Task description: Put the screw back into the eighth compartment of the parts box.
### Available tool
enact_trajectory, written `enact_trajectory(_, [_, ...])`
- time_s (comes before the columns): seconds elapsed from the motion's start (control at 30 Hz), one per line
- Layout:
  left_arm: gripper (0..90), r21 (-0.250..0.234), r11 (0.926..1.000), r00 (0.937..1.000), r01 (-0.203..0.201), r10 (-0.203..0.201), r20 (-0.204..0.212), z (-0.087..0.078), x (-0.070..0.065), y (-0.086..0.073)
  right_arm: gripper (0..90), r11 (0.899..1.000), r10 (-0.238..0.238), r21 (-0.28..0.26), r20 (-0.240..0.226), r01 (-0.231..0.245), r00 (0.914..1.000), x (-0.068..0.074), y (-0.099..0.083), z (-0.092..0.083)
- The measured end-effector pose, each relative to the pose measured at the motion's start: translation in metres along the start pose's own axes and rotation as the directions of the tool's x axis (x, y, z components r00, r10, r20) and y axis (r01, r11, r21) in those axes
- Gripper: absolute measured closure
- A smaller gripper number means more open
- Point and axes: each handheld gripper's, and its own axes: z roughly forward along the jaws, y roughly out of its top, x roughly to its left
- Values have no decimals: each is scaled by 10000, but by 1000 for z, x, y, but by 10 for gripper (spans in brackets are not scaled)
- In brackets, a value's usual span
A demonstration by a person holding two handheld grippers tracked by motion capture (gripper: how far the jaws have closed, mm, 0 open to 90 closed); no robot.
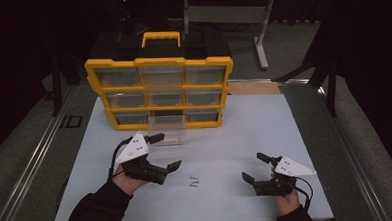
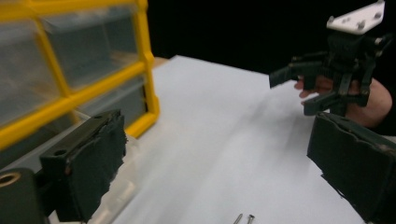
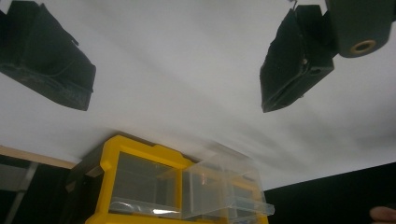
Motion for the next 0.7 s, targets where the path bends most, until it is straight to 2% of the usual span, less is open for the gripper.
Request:
enact_trajectory(0.17, [52, 407, 9992, 9978, 31, -58, 662, 19, 0, -5, 105, 10000, -3, 3, -13, 3, 10000, 0, 0, 0])
enact_trajectory(0.37, [58, 1011, 9948, 9936, 135, -247, 1105, 36, 0, -14, 106, 10000, -7, -5, -39, 7, 10000, 0, 0, -1])
enact_trajectory(0.5, [128, 1484, 9889, 9925, -22, -160, 1213, 44, -1, -21, 106, 10000, 3, -10, -60, -3, 10000, 0, 0, -1])
enact_trajectory(0.7, [228, 2169, 9762, 9878, 19, -356, 1519, 55, 1, -31, 106, 10000, 53, -11, -57, -53, 10000, -1, -1, -1])
